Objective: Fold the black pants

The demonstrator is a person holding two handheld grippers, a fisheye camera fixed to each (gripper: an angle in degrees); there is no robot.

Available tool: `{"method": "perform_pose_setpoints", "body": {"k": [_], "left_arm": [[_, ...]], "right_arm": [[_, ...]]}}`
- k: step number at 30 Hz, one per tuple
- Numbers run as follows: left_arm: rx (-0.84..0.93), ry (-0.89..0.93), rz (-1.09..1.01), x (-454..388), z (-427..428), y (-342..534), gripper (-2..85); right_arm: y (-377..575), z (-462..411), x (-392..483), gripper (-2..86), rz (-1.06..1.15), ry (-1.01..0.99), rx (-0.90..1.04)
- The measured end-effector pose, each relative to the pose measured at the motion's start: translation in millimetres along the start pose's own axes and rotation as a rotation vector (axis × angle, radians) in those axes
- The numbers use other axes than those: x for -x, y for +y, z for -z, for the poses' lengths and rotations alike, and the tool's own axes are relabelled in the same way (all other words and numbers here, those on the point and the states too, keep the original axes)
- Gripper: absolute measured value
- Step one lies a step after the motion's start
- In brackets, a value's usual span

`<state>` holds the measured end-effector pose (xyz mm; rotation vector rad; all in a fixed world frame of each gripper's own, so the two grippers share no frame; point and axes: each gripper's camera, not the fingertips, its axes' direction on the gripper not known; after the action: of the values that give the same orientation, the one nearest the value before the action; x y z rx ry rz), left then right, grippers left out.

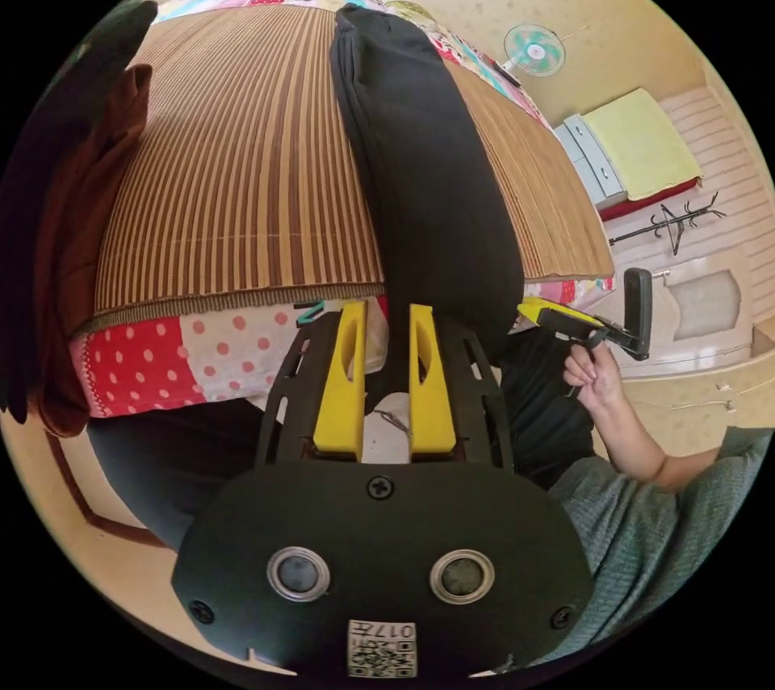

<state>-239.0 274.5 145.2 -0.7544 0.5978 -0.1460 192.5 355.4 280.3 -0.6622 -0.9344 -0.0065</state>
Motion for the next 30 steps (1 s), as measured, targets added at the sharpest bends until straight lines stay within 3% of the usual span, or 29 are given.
{"method": "perform_pose_setpoints", "body": {"k": [5, 9, 12, 15, 24, 30], "left_arm": [[-0.035, 0.05, -0.008, -8, 7, 3, 4.2], [-0.114, 0.197, -0.049, -2, 13, 15, 4.1], [-0.011, 0.131, 0.055, 16, -20, 17, 4.2], [-0.049, 0.19, 0.096, 23, -23, 24, 4.4], [0.096, -0.034, 0.001, -16, -40, 24, 1.6], [0.16, 0.075, 0.007, -14, -69, 17, -0.5]], "right_arm": [[0, 24, 23, 4.3, 0.045, 0.097, -0.012], [22, 63, 32, 1.5, 0.083, 0.025, -0.144], [21, 45, 20, 1.4, 0.044, 0.144, -0.031], [22, 38, 10, 2.3, 0.017, 0.053, -0.017], [17, 19, 25, 7.9, 0.019, 0.039, 0.016], [18, 17, 37, 3.6, 0.084, 0.133, 0.03]]}}
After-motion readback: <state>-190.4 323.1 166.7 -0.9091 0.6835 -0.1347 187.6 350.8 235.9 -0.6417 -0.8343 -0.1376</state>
